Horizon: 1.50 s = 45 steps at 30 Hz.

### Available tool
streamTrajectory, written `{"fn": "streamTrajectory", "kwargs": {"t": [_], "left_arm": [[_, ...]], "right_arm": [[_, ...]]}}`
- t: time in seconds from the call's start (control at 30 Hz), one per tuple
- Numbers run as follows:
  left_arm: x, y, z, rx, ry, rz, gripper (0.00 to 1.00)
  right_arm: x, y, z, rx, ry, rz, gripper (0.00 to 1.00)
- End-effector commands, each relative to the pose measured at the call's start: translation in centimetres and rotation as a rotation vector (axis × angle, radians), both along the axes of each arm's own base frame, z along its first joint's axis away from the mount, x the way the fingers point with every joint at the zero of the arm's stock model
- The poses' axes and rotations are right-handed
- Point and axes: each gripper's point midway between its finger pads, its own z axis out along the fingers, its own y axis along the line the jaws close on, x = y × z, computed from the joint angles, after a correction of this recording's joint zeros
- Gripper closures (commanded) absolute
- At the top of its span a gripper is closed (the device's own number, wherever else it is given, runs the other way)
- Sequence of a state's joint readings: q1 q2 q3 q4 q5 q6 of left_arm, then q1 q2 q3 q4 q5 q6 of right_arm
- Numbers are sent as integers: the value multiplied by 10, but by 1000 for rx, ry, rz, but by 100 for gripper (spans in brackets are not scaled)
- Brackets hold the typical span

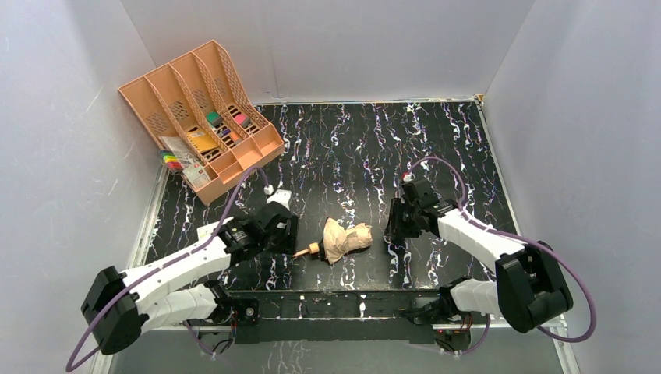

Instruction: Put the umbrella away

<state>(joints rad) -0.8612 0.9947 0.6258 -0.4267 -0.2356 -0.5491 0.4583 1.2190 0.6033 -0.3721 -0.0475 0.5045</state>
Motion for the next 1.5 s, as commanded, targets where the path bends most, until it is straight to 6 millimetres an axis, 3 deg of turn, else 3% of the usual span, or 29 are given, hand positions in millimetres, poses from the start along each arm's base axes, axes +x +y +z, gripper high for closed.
{"fn": "streamTrajectory", "kwargs": {"t": [0.0,0.17,0.6,0.77,0.93,1.07,1.23,1.37,1.47], "left_arm": [[-3,-1,-22,16,75,69,48],[-2,-29,-37,-25,112,-23,60],[19,-80,-55,-52,103,-125,64],[38,-92,-55,-12,66,-154,64],[72,-96,-47,13,33,-151,64],[104,-80,-35,27,17,-93,62],[131,-39,-12,51,-25,20,55],[129,-7,13,64,-62,119,52],[111,13,32,43,-89,194,52]], "right_arm": [[10,17,12,45,-26,75,53],[11,36,8,83,-8,127,56],[-13,122,7,173,22,271,57],[7,121,19,173,-57,174,55],[36,133,44,279,-136,163,53],[56,116,49,225,-155,106,51],[72,62,60,57,-246,-6,48],[67,22,71,-53,-309,-80,46],[53,10,86,-30,-375,-82,44]]}}
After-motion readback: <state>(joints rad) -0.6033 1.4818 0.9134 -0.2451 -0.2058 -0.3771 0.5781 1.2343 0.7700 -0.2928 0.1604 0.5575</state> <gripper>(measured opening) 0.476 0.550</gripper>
